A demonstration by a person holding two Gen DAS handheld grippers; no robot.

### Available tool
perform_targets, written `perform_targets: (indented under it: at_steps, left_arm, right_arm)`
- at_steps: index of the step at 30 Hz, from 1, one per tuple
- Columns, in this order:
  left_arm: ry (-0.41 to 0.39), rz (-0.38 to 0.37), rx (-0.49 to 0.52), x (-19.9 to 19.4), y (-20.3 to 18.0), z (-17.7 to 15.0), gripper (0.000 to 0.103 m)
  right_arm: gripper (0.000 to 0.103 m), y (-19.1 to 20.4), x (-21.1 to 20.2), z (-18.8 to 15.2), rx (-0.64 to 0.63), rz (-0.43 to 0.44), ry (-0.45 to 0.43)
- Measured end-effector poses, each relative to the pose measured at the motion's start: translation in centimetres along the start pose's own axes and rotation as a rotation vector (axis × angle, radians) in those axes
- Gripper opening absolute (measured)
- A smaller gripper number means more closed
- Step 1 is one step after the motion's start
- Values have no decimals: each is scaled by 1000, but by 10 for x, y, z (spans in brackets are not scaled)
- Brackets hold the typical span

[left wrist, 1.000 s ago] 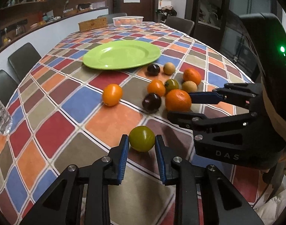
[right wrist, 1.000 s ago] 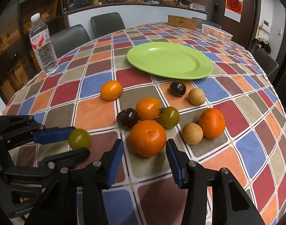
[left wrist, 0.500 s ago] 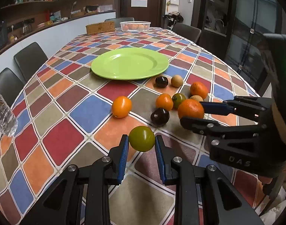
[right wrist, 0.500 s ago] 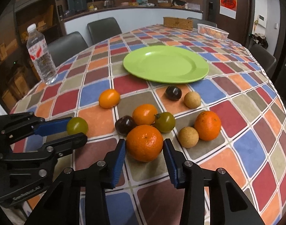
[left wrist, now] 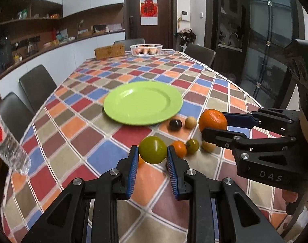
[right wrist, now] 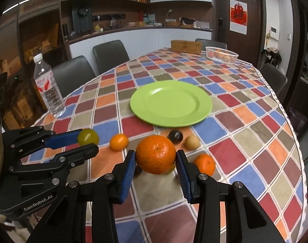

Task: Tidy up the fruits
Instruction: 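Carry the lime and orange onto the green plate while both tools open to release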

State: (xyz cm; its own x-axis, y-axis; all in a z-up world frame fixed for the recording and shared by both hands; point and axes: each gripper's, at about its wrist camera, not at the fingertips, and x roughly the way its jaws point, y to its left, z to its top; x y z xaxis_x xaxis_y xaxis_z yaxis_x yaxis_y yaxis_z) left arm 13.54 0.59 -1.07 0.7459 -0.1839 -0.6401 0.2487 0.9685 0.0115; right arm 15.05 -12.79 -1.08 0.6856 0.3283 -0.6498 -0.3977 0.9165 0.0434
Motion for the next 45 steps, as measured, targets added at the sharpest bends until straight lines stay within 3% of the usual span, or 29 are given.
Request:
perform_targets:
  at_steps: [11,21,29,39,43,45]
  left_arm:
    - [-5,-29,10,37,15,45,28]
    - [63,-67,-14,91,40,81,28]
    - [156,-89,-42,134,56,91,28]
    - [244,-87,-51,168,64,87,28]
    - [229,-64,-36,167,62,86,41]
    - [218,-47,-31,162,63,86,42]
  right_arm:
    - [42,-22,23,38,21,-4,5]
    - [42,-42,70,76,20,-14,79]
    - [42,-49,115,95,24,-9,164]
    - [42,-64,158,93,92,-2,268]
    - [42,-67,161,90,112,0,278]
    - [43,-67,159,89,104,-9,273]
